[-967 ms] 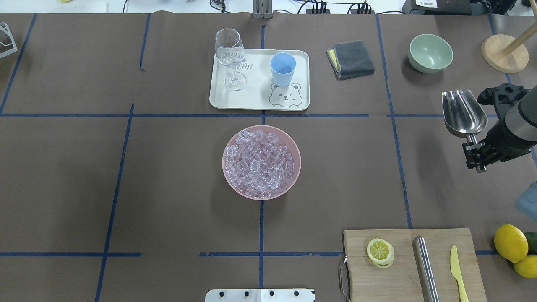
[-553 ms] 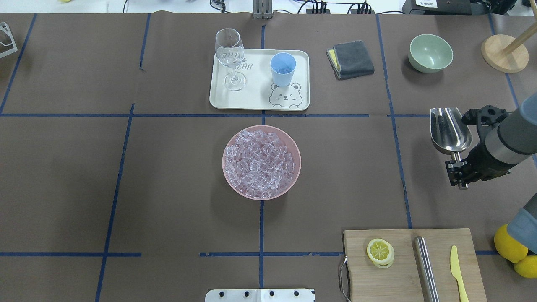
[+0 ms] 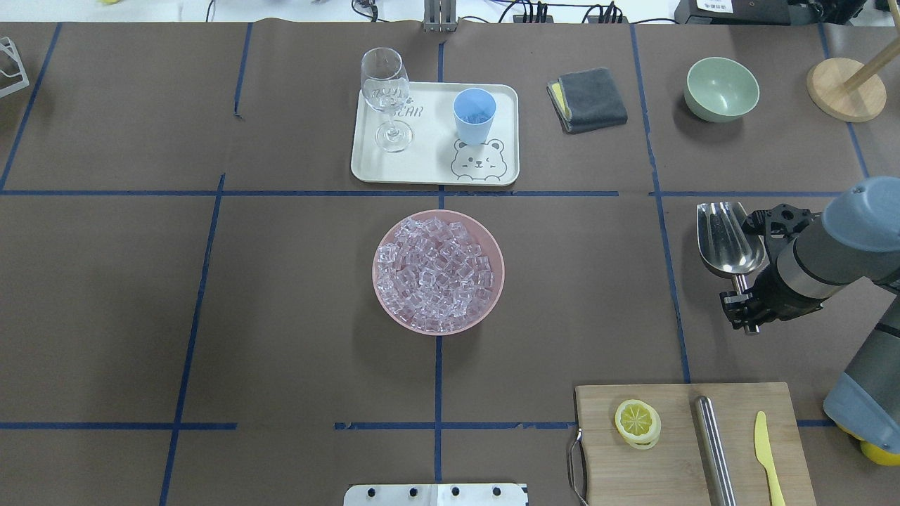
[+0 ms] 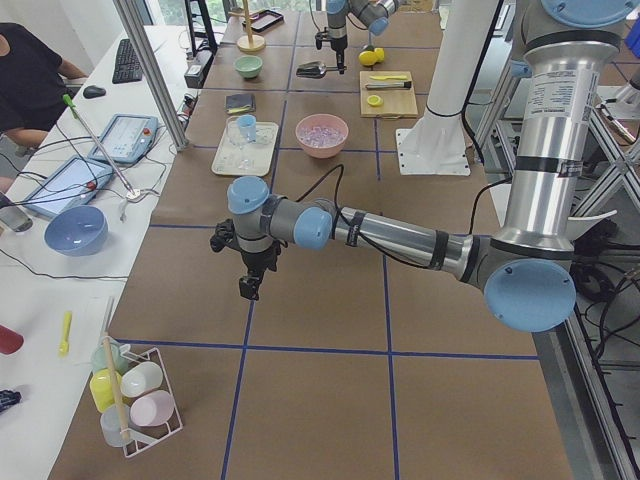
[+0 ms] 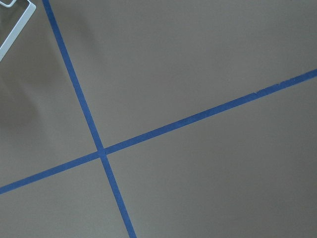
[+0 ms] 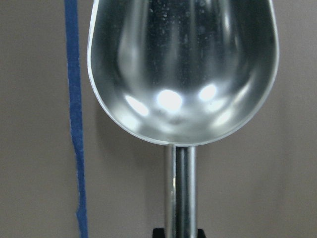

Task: Put ice in cup with scoop
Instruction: 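Lower the scoop onto the table with the right gripper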

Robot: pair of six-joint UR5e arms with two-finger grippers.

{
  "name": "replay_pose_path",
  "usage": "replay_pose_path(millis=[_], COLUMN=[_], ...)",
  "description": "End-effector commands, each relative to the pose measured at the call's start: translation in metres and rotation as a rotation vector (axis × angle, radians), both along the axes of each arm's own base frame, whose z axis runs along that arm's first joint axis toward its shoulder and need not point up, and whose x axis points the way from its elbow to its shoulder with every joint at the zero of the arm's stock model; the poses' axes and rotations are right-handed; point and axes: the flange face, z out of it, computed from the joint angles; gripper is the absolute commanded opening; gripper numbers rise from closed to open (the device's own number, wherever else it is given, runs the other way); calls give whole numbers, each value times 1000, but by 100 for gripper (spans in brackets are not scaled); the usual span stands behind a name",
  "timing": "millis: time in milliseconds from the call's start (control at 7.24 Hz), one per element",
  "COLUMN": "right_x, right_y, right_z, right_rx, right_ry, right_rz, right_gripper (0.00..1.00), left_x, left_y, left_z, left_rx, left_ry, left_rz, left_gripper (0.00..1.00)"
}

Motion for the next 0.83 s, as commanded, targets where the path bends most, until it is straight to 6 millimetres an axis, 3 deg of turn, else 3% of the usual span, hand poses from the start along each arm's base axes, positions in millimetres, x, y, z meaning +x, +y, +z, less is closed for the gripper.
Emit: replay_pose_path(millis=[0,691], right_x=[-7,-19], right_y=[3,6], right_z=[5,9], right_rx=[-5,-19], right_ry=[2,-20], right_rz=[-24,-82], right_gripper=[0,0], left_x=[-1,-1], left_y=[1,1], left_z=[-1,-2], left_rx=[2,5], left_ry=[2,2], left_rz=[-1,-1], left_gripper=[100,100])
